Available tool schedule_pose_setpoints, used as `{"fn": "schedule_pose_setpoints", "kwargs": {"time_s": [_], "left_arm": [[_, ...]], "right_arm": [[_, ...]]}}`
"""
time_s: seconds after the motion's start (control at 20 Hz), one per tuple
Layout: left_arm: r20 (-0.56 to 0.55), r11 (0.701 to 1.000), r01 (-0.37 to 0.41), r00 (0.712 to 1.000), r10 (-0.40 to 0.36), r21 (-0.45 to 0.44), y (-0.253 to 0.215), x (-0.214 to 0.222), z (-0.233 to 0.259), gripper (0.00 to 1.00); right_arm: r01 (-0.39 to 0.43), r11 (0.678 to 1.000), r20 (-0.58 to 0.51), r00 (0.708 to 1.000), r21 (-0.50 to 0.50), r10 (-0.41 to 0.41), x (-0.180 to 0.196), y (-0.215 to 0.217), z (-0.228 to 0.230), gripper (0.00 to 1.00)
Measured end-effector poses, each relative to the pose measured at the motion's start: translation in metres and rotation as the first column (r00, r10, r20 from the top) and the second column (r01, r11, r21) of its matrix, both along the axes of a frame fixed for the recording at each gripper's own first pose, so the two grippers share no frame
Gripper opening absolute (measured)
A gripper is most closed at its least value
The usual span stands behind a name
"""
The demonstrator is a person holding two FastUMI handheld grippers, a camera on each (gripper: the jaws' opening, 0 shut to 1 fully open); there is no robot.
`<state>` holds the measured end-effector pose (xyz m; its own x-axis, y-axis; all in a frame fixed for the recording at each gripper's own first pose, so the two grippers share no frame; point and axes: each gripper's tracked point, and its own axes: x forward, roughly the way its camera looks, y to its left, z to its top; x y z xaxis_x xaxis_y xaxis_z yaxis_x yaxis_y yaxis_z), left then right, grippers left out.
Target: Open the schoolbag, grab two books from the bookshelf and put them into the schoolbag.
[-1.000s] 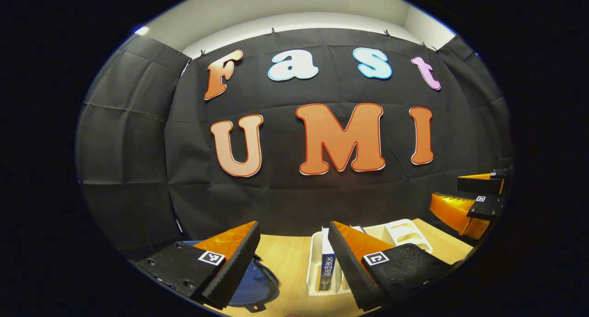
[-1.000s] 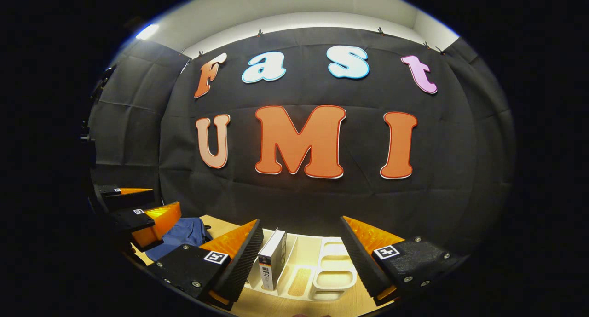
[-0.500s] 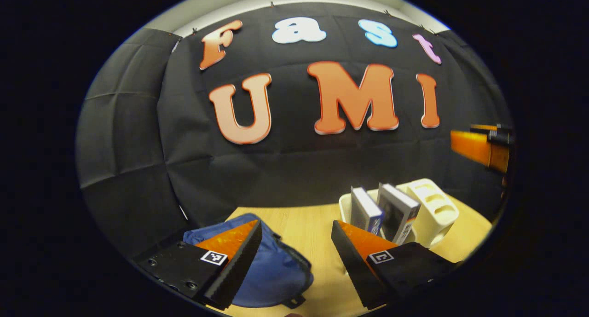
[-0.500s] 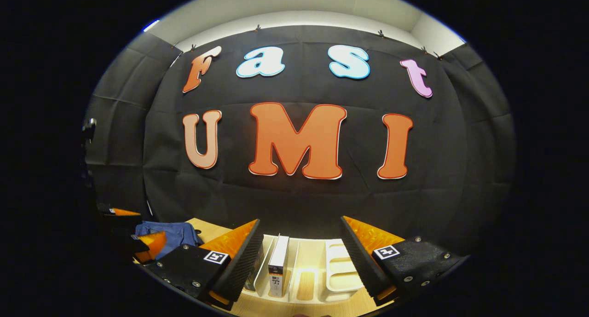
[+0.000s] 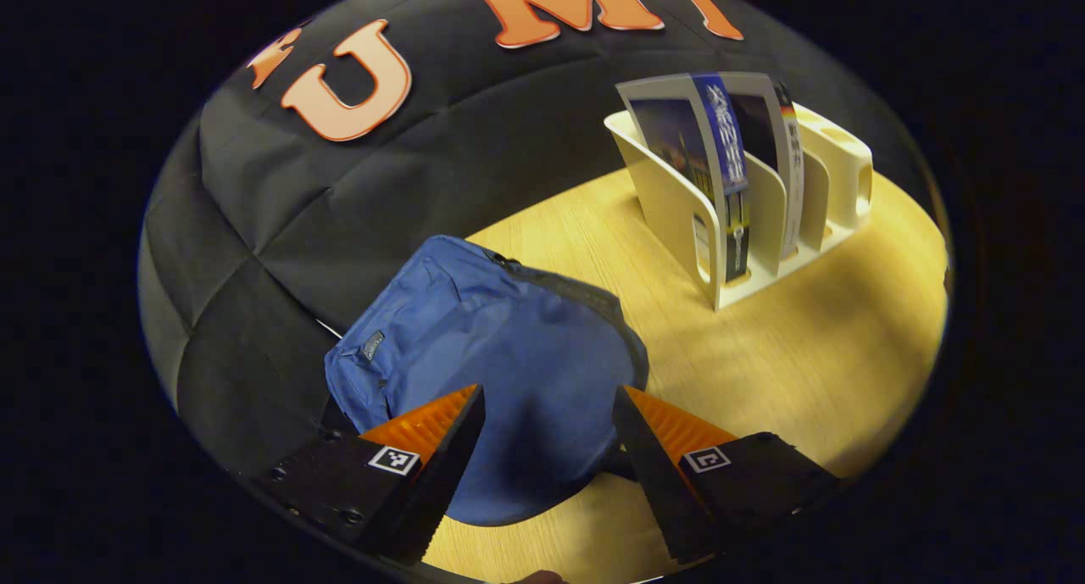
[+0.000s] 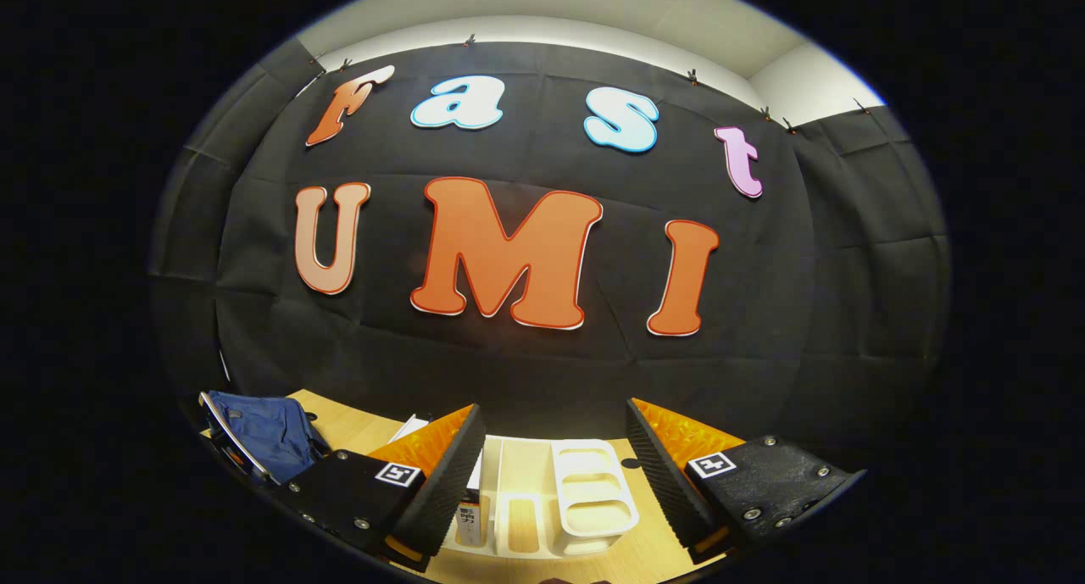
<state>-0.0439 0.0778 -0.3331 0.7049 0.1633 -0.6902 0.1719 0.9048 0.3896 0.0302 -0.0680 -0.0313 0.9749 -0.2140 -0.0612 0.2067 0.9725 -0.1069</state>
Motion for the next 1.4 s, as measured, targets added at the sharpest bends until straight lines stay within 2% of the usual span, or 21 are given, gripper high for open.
{"fn": "schedule_pose_setpoints", "kwargs": {"time_s": [0.15, 0.25, 0.4, 0.55, 0.65, 0.75, 0.85, 0.9, 1.0, 1.1, 1.25, 1.4], "left_arm": [[-0.004, 0.993, 0.084, 0.996, -0.084, 0.079, -0.007, -0.008, -0.010, 0.97], [-0.034, 0.984, 0.110, 0.994, -0.107, 0.140, -0.010, -0.011, -0.021, 0.96], [-0.082, 0.970, 0.097, 0.993, -0.080, 0.224, 0.003, -0.014, -0.038, 0.96], [-0.113, 0.971, 0.089, 0.992, -0.064, 0.223, 0.006, -0.012, -0.046, 0.94], [-0.126, 0.971, 0.099, 0.989, -0.073, 0.217, 0.000, -0.012, -0.049, 0.86], [-0.123, 0.966, 0.105, 0.989, -0.077, 0.236, -0.001, -0.010, -0.047, 0.67], [-0.121, 0.965, 0.098, 0.990, -0.071, 0.241, 0.002, -0.007, -0.043, 0.55], [-0.126, 0.968, 0.093, 0.990, -0.065, 0.233, 0.003, -0.007, -0.042, 0.31], [-0.140, 0.970, 0.102, 0.988, -0.073, 0.220, 0.004, -0.007, -0.039, 0.13], [-0.137, 0.975, 0.100, 0.988, -0.074, 0.201, 0.004, -0.003, -0.031, 0.05], [-0.120, 0.983, 0.096, 0.990, -0.077, 0.158, 0.008, 0.002, -0.013, 0.04], [-0.099, 0.988, 0.087, 0.992, -0.075, 0.124, 0.015, 0.008, 0.015, 0.02]], "right_arm": [[0.024, 1.000, -0.021, 0.999, -0.007, -0.024, -0.004, -0.009, -0.004, 0.98], [0.036, 0.999, -0.024, 0.999, -0.012, -0.036, -0.004, -0.013, -0.005, 0.98], [0.041, 0.999, -0.026, 0.999, -0.016, -0.041, -0.003, -0.017, -0.006, 0.98], [0.044, 0.999, -0.027, 0.999, -0.016, -0.045, -0.002, -0.019, -0.007, 0.99], [0.042, 0.999, -0.030, 0.999, -0.010, -0.042, 0.000, -0.019, -0.008, 0.99], [0.043, 0.999, -0.025, 0.999, -0.011, -0.043, 0.000, -0.020, -0.007, 0.99], [0.041, 0.999, -0.023, 0.999, -0.008, -0.041, 0.001, -0.020, -0.007, 0.98], [0.041, 0.999, -0.022, 0.999, -0.009, -0.041, 0.001, -0.020, -0.007, 0.98], [0.034, 0.999, -0.024, 0.999, -0.007, -0.034, 0.002, -0.018, -0.008, 0.99], [0.005, 1.000, -0.038, 0.999, 0.008, -0.005, 0.006, -0.008, -0.010, 0.98], [-0.070, 0.997, -0.107, 0.992, 0.040, 0.074, 0.017, 0.018, -0.024, 0.98], [-0.142, 0.988, -0.182, 0.972, 0.053, 0.149, 0.031, 0.048, -0.033, 0.99]]}}
